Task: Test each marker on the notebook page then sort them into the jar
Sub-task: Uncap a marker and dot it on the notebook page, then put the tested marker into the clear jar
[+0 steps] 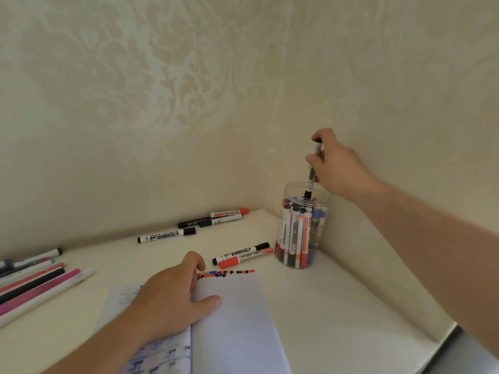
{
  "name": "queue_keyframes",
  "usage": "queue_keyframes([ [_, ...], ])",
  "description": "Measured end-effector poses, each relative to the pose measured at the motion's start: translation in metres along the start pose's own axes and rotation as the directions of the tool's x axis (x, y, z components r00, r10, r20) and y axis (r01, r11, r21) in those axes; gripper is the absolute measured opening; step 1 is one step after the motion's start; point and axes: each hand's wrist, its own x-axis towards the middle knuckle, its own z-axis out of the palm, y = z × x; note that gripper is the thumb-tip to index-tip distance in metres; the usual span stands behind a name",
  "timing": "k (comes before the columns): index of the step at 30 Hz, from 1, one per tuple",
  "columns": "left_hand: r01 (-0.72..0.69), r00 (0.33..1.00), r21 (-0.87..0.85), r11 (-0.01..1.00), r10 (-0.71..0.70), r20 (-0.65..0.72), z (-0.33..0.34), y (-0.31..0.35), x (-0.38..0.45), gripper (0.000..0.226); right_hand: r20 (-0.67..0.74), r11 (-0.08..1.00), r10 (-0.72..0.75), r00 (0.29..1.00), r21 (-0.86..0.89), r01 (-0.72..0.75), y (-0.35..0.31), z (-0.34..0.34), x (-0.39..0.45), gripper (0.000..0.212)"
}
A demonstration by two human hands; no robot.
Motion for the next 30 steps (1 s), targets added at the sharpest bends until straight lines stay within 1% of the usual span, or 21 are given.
queue_keyframes([
  [2,0.004,1.0,0.004,1.0,-0.004,0.004,0.0,0.0,0.0,0.055,-0.061,0.998,-0.033,0.998,0.049,0.036,-0.006,-0.001,-0.003,0.037],
  [5,0.007,1.0,0.006,1.0,-0.007,0.017,0.0,0.0,0.002,0.055,-0.287,0.95,-0.085,0.954,0.265,0.165,-0.025,-0.014,-0.011,0.042],
  [6,0.004,1.0,0.003,1.0,-0.004,0.017,0.0,-0.001,0.002,0.054,-0.3,0.945,-0.089,0.95,0.275,0.175,-0.032,-0.021,-0.015,0.043],
  [7,0.003,1.0,-0.001,1.0,-0.003,0.015,0.0,-0.002,0.002,0.054,-0.262,0.963,-0.098,0.96,0.217,0.158,-0.037,-0.027,-0.018,0.045],
  [8,0.005,1.0,-0.001,1.0,-0.005,0.016,0.001,-0.002,0.002,0.054,-0.181,0.988,-0.092,0.979,0.108,0.113,-0.039,-0.032,-0.02,0.048],
  [9,0.005,1.0,0.002,1.0,-0.005,0.018,0.001,-0.003,0.002,0.054,-0.086,0.998,-0.049,0.995,-0.03,0.047,-0.038,-0.034,-0.022,0.056],
  [11,-0.003,1.0,0.004,1.0,0.003,0.018,0.001,-0.002,0.002,0.054,0.065,0.939,0.077,0.995,-0.34,-0.051,-0.031,-0.033,-0.029,0.09],
  [12,-0.01,1.0,0.01,1.0,0.01,0.019,0.001,-0.001,0.002,0.054,0.131,0.903,0.126,0.983,-0.425,-0.059,-0.025,-0.027,-0.032,0.107],
  [13,-0.023,1.0,0.022,0.999,0.023,0.021,0.0,0.0,0.001,0.052,0.2,0.893,0.169,0.965,-0.447,-0.063,-0.021,-0.021,-0.034,0.118],
  [14,-0.04,0.999,0.03,0.999,0.039,0.024,-0.001,0.002,0.0,0.05,0.269,0.902,0.206,0.941,-0.424,-0.077,-0.017,-0.015,-0.036,0.124],
  [16,-0.08,0.996,0.066,0.995,0.078,0.038,-0.006,0.006,-0.002,0.045,0.349,0.932,0.256,0.902,-0.337,-0.134,-0.011,-0.004,-0.039,0.13],
  [18,-0.157,0.987,0.17,0.973,0.148,0.066,-0.011,0.014,-0.002,0.04,0.324,0.945,0.249,0.913,-0.288,-0.156,-0.003,0.004,-0.041,0.127],
  [20,-0.257,0.966,0.302,0.918,0.236,0.103,-0.013,0.026,0.0,0.035,0.286,0.964,0.222,0.932,-0.207,-0.166,-0.002,0.006,-0.048,0.123],
  [21,-0.29,0.957,0.31,0.905,0.267,0.115,-0.012,0.032,0.001,0.036,0.271,0.976,0.198,0.942,-0.147,-0.163,-0.002,0.004,-0.055,0.124],
  [22,-0.302,0.953,0.264,0.916,0.281,0.117,-0.008,0.038,0.002,0.042,0.258,0.985,0.162,0.953,-0.1,-0.141,-0.005,0.002,-0.063,0.125],
  [23,-0.283,0.957,0.161,0.946,0.267,0.111,-0.005,0.045,0.003,0.05,0.244,0.992,0.108,0.964,-0.09,-0.088,-0.009,0.0,-0.074,0.126],
  [24,-0.243,0.966,0.015,0.97,0.241,0.096,0.0,0.051,0.005,0.058,0.233,0.993,0.033,0.972,-0.121,-0.005,-0.012,-0.002,-0.085,0.126],
  [25,-0.202,0.976,-0.137,0.97,0.211,0.053,0.003,0.056,0.007,0.065,0.231,0.979,-0.045,0.972,-0.184,0.089,-0.015,-0.003,-0.098,0.126],
  [26,-0.17,0.984,-0.261,0.95,0.176,-0.002,0.007,0.059,0.009,0.074,0.235,0.954,-0.115,0.965,-0.245,0.173,-0.019,-0.002,-0.111,0.126],
  [27,-0.158,0.987,-0.347,0.925,0.147,-0.058,0.011,0.062,0.011,0.083,0.237,0.928,-0.166,0.957,-0.29,0.232,-0.022,-0.001,-0.124,0.126],
  [30,-0.165,0.982,-0.472,0.866,0.101,-0.158,0.019,0.067,0.02,0.106,0.196,0.885,-0.272,0.942,-0.333,0.325,-0.023,0.007,-0.15,0.128],
])
